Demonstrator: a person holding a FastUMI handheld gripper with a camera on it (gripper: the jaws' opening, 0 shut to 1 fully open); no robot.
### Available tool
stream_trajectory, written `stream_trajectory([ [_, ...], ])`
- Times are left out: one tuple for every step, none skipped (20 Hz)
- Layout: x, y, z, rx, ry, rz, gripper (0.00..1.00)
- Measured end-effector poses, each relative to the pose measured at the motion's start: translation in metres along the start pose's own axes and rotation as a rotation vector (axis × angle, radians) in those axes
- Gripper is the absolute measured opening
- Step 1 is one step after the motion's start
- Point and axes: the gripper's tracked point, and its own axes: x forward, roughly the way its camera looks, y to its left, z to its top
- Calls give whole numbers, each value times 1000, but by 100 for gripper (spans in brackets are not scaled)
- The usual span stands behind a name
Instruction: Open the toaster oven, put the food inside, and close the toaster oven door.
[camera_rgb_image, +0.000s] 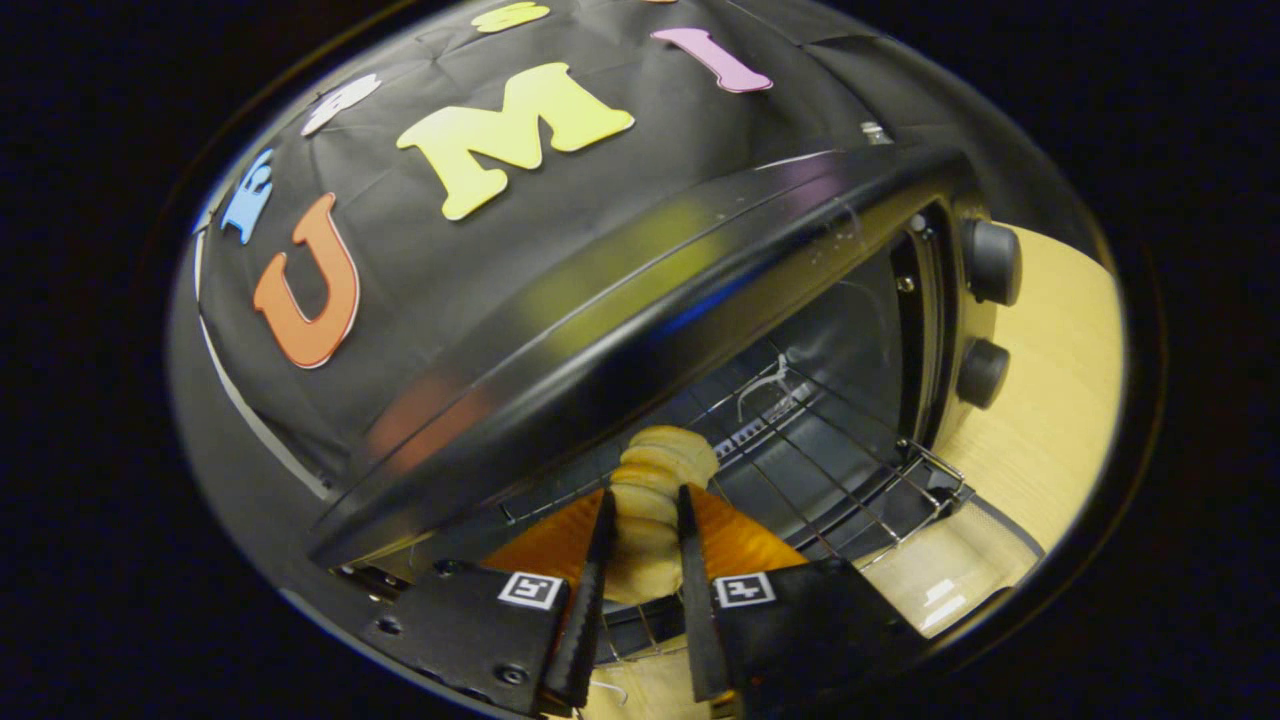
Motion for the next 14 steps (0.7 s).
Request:
stream_trajectory([
  [-4,-3,2,-9,-5,-14,52],
  [-10,-5,4,-24,-16,-27,62],
  [-18,-2,6,-35,-33,-16,72],
  [-24,4,9,-42,-43,8,82],
  [-30,5,8,-69,-44,14,92],
  [-37,8,10,-88,-55,28,100],
  [-47,11,10,-117,-63,35,100],
  [-58,13,10,-139,-65,55,100],
  [-66,16,7,-161,-59,70,100],
  [-77,17,5,-172,-55,88,100],
  [-89,20,4,-185,-53,112,100],
  [-103,22,5,-199,-53,131,100],
  [-116,24,7,-217,-56,148,100],
  [-131,26,11,-233,-58,164,100],
])
